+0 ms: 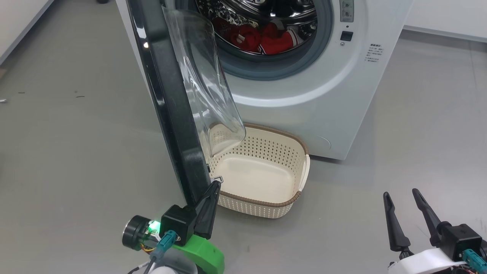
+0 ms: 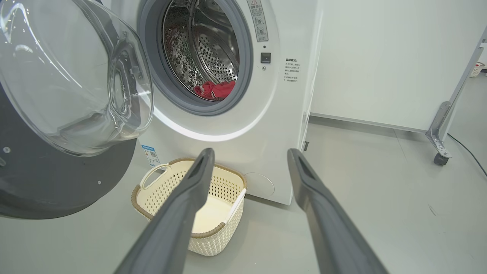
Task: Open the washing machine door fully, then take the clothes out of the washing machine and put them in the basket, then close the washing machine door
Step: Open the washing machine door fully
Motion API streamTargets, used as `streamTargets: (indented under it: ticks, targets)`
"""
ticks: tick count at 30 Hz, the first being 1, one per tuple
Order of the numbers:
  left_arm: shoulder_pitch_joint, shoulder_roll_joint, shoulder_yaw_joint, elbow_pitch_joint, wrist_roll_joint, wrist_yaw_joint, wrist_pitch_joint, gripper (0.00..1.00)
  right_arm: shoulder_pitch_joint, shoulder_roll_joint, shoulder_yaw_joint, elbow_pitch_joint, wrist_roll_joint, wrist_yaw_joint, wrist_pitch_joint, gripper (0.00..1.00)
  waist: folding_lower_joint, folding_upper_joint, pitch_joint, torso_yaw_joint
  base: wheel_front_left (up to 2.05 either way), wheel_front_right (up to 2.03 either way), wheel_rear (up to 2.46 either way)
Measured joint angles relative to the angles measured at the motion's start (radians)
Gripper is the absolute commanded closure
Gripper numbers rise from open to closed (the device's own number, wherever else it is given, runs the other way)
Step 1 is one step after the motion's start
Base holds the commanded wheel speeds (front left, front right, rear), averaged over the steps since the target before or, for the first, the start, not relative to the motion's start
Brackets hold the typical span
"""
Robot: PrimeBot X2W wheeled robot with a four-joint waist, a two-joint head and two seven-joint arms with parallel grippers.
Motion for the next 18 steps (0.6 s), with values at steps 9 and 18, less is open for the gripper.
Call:
streamTargets:
  ticks: [9,18]
  targets:
    - [0.001,-0.001,-0.003,-0.002,0.0,0.0,-0.008,1.0,0.008,0.008,-0.02,0.001,0.0,0.0,0.0,0.0,0.0,0.0,0.001,0.027,0.0,0.0,0.0]
    - [0.011,-0.004,0.014,-0.002,0.0,0.0,-0.017,1.0,0.015,0.013,-0.026,0.0,-0.009,0.002,0.0,0.0,0.0,0.0,0.009,0.063,0.0,0.0,0.0]
